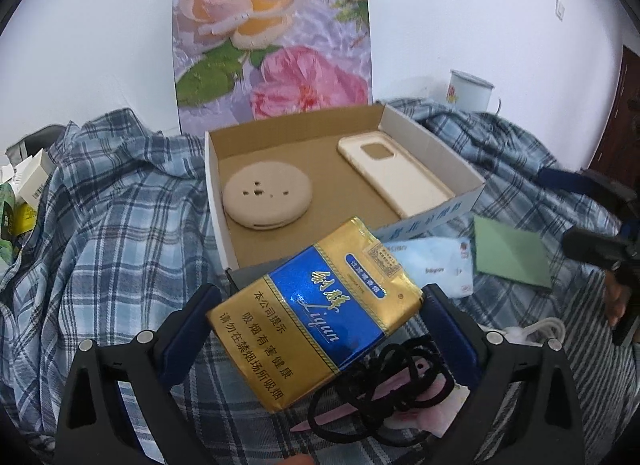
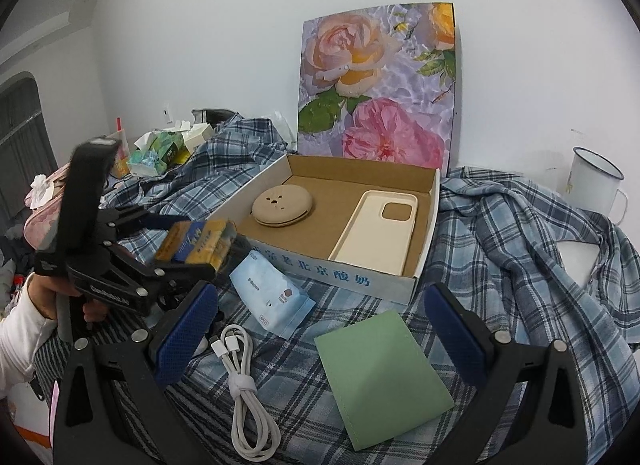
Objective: Organize soft objects
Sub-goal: 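Grasp the gold-and-blue cigarette pack with the left gripper and lift it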
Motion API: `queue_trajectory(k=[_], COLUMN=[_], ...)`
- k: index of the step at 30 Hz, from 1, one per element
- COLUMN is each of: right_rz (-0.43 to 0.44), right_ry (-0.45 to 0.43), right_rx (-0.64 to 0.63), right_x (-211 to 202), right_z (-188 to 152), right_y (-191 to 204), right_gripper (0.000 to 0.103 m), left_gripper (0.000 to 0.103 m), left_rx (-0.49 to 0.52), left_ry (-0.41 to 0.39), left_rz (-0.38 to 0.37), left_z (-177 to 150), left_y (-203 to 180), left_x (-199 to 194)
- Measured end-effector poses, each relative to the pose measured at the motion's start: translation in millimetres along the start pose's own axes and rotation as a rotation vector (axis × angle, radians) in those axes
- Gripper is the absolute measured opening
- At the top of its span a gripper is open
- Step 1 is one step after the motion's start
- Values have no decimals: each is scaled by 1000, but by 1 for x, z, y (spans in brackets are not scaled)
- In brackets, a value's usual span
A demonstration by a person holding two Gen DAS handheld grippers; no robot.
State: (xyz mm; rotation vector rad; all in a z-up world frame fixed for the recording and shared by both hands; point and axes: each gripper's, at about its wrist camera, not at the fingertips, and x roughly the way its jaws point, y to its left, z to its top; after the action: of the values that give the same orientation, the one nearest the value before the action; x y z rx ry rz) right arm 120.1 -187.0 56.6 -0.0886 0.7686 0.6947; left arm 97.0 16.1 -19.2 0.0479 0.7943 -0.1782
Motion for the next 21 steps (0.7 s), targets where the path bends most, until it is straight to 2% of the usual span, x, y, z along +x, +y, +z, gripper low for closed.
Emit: queue_trajectory(k=[5, 9, 16, 18, 20, 21], right_rz=[4, -6, 5, 3, 6, 2], right_ry=[39, 79, 217, 254, 286, 298], right_rx=[-21, -93, -217, -224, -227, -233], right_x=[8, 19, 61, 74, 85, 89], right_z=[0, 6, 15, 14, 12, 11], right_y=[4, 22, 56, 56, 56, 56], right_gripper=[103, 103, 103, 100, 90, 89], left_gripper=[100, 100, 100, 100, 100, 100], left_rx=[-16, -15, -12, -25, -43, -53], left_ry=[-34, -49, -63, -67, -72, -74], left_rz=[-9, -8, -3, -4, -9, -11], left_z=[3, 3, 3, 4, 4, 4], left_y=[4, 4, 4, 8, 12, 14], left_x=[-8, -12, -16, -18, -20, -21])
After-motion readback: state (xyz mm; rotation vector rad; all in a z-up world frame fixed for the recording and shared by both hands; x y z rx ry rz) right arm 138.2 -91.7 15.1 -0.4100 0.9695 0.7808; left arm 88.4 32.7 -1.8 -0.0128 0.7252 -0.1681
